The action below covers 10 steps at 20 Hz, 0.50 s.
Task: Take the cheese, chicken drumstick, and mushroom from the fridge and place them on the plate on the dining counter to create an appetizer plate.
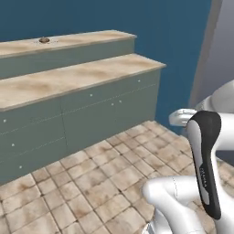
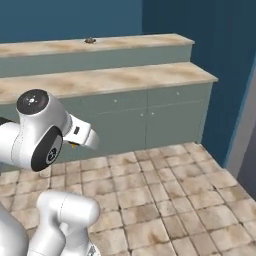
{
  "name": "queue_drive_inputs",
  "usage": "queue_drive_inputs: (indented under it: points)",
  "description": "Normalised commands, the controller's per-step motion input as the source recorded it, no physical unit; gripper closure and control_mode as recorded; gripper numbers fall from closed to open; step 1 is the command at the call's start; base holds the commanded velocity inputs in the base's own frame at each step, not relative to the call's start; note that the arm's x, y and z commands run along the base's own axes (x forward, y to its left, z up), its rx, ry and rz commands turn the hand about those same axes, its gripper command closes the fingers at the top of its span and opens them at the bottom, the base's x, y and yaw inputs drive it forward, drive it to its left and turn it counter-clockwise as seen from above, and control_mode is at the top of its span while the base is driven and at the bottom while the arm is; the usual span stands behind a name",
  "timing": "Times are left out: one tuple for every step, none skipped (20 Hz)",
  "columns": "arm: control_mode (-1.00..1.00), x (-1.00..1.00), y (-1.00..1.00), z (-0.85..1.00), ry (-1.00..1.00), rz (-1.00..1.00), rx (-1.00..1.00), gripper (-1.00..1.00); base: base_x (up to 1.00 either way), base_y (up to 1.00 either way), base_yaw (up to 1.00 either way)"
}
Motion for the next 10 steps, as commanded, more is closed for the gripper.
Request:
queue_drive_inputs:
  points:
    - [1.0,0.0,0.0,0.0,0.0,0.0,0.0,1.0,1.0,0.75,0.43]
    - [1.0,0.0,0.0,0.0,0.0,0.0,0.0,1.0,1.0,0.74,0.44]
    - [1.0,0.0,0.0,0.0,0.0,0.0,0.0,1.0,1.0,0.71,0.47]
    - [1.0,0.0,0.0,0.0,0.0,0.0,0.0,1.0,1.0,0.66,0.49]
    - [1.0,0.0,0.0,0.0,0.0,0.0,0.0,1.0,1.0,0.65,0.49]
    - [1.0,0.0,0.0,0.0,0.0,0.0,0.0,1.0,1.0,0.64,0.5]
    - [1.0,0.0,0.0,0.0,0.0,0.0,0.0,1.0,1.0,0.64,0.5]
    - [1.0,0.0,0.0,0.0,0.0,0.0,0.0,1.0,0.98,0.66,0.5]
    - [1.0,0.0,0.0,0.0,0.0,0.0,0.0,1.0,0.9,0.7,0.51]
    - [1.0,0.0,0.0,0.0,0.0,0.0,0.0,1.0,0.7,0.81,0.53]
